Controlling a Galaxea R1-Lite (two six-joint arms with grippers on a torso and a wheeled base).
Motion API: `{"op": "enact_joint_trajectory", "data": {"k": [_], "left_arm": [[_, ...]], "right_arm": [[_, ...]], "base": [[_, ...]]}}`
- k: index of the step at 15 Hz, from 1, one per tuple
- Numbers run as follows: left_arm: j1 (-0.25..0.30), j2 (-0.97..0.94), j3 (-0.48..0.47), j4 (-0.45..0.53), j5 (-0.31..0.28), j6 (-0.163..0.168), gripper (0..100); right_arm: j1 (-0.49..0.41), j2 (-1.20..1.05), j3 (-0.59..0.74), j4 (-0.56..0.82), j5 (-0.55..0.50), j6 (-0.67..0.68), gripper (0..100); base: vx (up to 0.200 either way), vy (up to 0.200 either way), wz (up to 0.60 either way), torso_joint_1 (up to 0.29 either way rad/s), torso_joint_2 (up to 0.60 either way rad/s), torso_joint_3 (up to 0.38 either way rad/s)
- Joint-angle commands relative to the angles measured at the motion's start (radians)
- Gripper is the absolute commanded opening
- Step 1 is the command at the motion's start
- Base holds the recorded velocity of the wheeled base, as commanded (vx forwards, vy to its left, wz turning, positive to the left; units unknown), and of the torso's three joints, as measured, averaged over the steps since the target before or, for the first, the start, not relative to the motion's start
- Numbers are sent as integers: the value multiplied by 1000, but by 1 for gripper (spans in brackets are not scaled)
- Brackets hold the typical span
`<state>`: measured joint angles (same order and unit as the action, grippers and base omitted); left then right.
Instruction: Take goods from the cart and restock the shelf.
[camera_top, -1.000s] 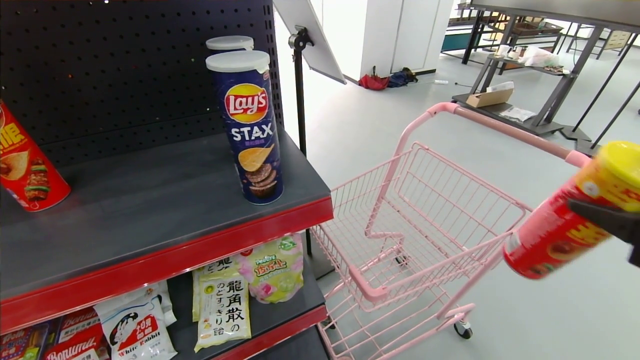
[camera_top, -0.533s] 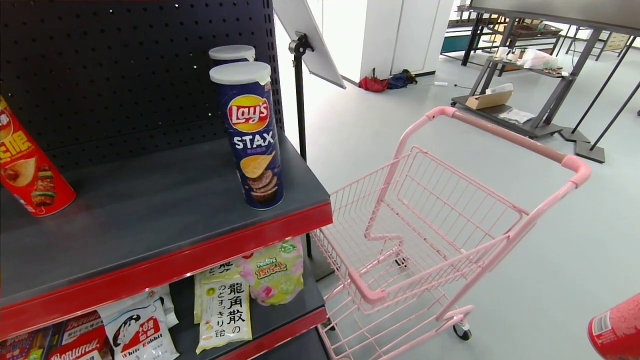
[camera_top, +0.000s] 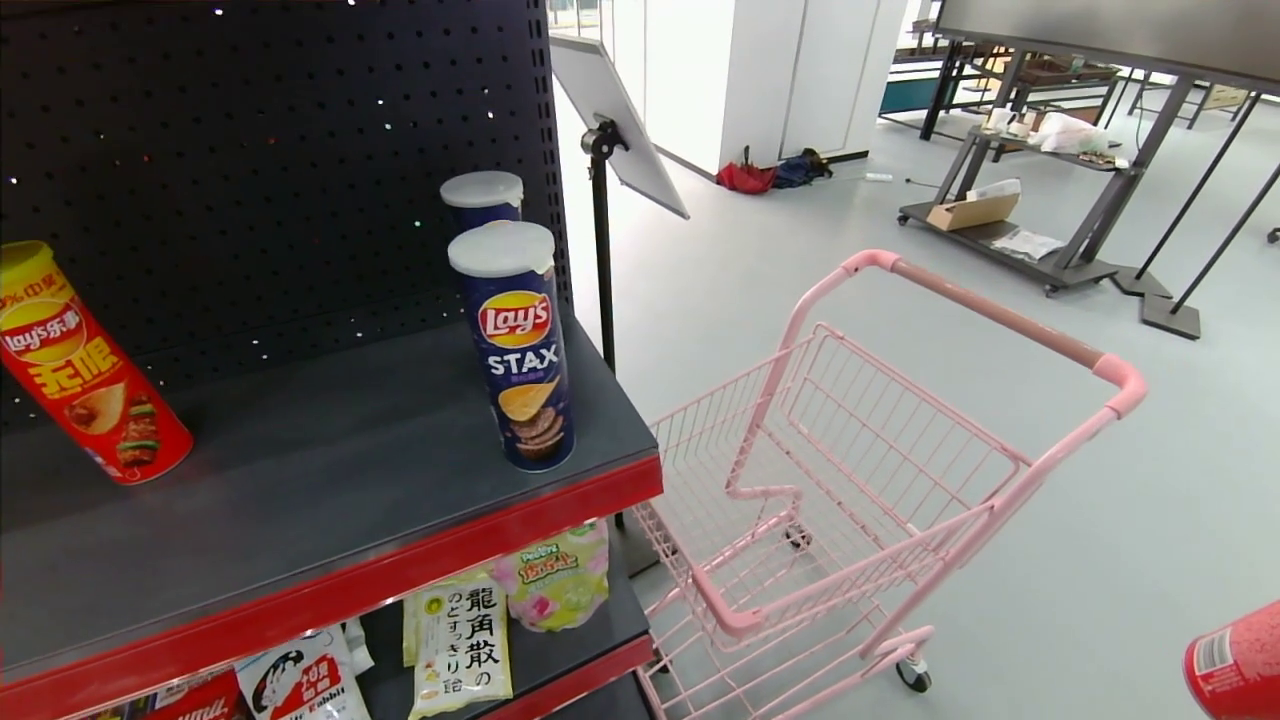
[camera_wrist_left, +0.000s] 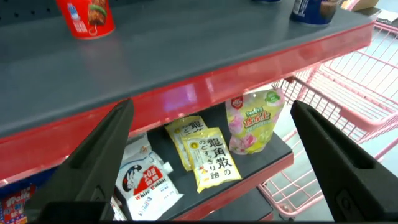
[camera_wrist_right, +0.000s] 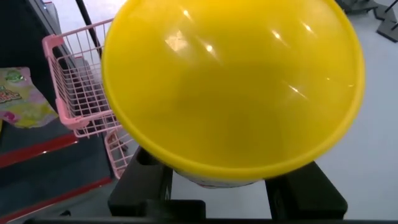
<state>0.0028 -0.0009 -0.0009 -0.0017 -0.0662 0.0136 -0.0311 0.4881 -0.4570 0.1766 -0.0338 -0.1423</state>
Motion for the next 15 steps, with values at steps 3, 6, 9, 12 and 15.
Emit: {"op": "enact_joint_trajectory", "data": {"k": [3, 6, 9, 12, 15], "left_arm": [[0, 1, -1, 0, 0, -1, 100], [2, 1, -1, 0, 0, -1, 100], [2, 1, -1, 0, 0, 0, 100], [0, 1, -1, 0, 0, 0, 100], [0, 1, 1, 0, 0, 0, 100]], "right_arm": [[0, 9, 4, -2, 0, -5, 0], [0, 12, 4, -2, 0, -8, 0], [-1, 18, 6, -6, -1, -11, 0], [0, 10, 18, -9, -14, -16, 0], [2, -6, 35, -9, -14, -16, 0]], "base": [[0, 0, 0, 167, -391, -232], [0, 0, 0, 159, -373, -217], [0, 0, 0, 118, -272, -162], [0, 0, 400, 11, -18, -8], [0, 0, 600, 6, -7, 2]]}}
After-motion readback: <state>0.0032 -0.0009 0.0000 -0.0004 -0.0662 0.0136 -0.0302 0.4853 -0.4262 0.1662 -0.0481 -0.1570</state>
